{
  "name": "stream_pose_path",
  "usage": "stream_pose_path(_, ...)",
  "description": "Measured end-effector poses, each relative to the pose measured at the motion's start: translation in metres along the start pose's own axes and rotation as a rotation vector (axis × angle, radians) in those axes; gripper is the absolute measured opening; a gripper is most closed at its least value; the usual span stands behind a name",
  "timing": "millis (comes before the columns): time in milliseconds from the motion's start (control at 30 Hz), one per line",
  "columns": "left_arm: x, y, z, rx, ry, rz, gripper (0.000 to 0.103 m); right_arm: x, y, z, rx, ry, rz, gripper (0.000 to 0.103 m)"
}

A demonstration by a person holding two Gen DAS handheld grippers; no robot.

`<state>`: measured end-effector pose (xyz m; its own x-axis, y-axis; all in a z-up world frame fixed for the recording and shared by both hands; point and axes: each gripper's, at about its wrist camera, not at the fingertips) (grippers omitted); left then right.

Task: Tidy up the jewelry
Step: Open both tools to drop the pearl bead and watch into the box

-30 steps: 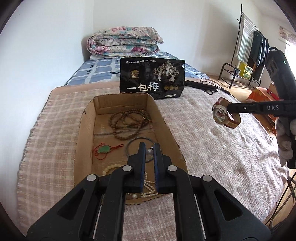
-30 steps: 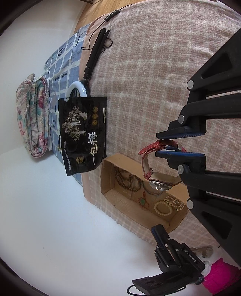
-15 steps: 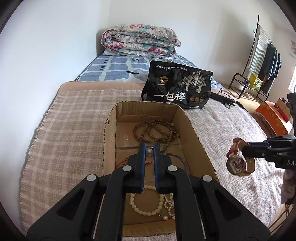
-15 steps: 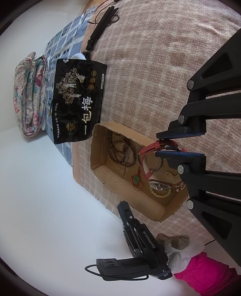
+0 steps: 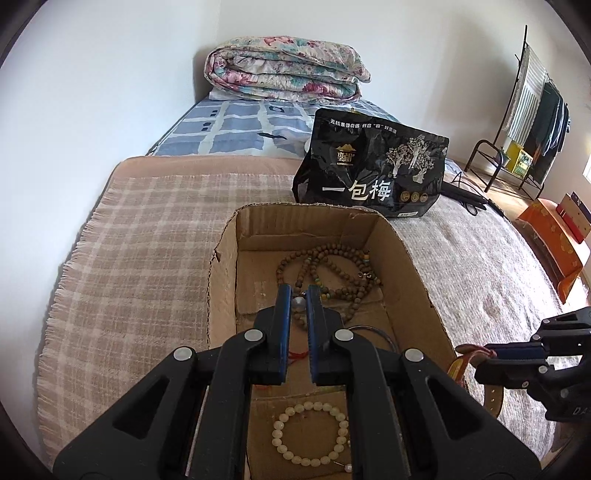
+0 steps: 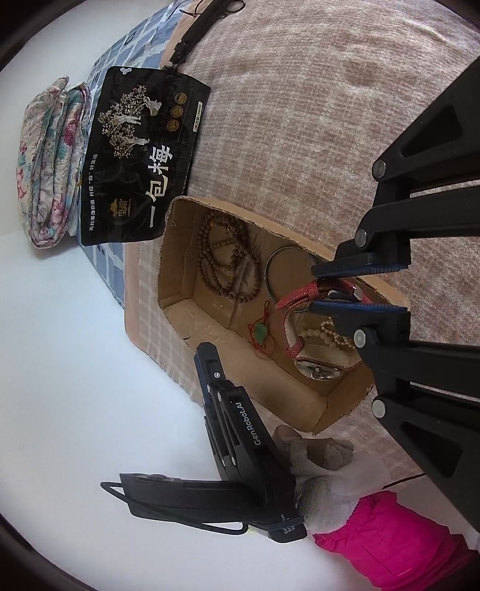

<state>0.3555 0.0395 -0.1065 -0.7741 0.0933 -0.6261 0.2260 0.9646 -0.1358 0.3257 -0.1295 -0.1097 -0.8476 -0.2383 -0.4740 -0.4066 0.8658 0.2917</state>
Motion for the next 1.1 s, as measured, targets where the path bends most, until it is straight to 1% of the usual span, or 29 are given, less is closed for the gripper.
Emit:
stream_pose_path(200, -0.003, 0.003, 0.002, -0.003, 0.010, -0.015, 0.006, -0.001, 0.004, 0.006, 0.005, 0.017, -0.011, 0.012)
stream_pose_path(233, -0.003, 0.003, 0.001, -0.002, 0.011, -0.019, 0.006, -0.001, 0.004, 0.006, 0.008, 0.018, -0.014, 0.015)
stream_pose_path(300, -0.004, 0.004, 0.002, -0.004, 0.021, -0.029, 0.006, -0.002, 0.005, 0.005, 0.012, 0.012, -0.014, 0.016)
stream_pose_path(333, -0.004, 0.005, 0.003, -0.003, 0.027, -0.034, 0.008, -0.003, 0.005, 0.004, 0.013, 0.010, -0.015, 0.023)
stream_pose_path(367, -0.004, 0.006, 0.002, -0.004, 0.029, -0.039, 0.019, -0.002, 0.005, 0.002, 0.016, 0.005, -0.017, 0.028)
stream_pose_path(400, -0.003, 0.006, 0.001, -0.005, 0.026, -0.044, 0.028, -0.003, 0.006, 0.000, 0.025, -0.001, -0.018, 0.034)
stream_pose_path(433, -0.003, 0.006, -0.001, -0.005, 0.016, -0.050, 0.042, -0.003, 0.006, -0.001, 0.030, -0.005, -0.019, 0.034)
stream_pose_path(467, -0.002, 0.007, -0.003, -0.005, 0.003, -0.054, 0.044, -0.003, 0.007, -0.003, 0.030, -0.008, -0.020, 0.034)
stream_pose_path(767, -0.001, 0.001, -0.020, -0.012, -0.014, -0.035, 0.044, 0.000, 0.011, -0.012, 0.041, -0.021, -0.026, 0.034)
stream_pose_path(1100, 0.002, -0.007, -0.052, -0.022, -0.048, -0.030, 0.044, 0.006, 0.023, -0.035, 0.062, -0.053, -0.040, 0.034)
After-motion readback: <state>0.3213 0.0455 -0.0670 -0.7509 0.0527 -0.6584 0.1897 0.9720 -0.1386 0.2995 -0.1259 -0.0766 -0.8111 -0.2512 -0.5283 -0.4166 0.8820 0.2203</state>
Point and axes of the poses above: each gripper's, at about its wrist camera, not at the fingertips, and z roughly the way its jaws point, y to its left, x to its underside, and after that the axes turned 5 degrees about y, right-handed
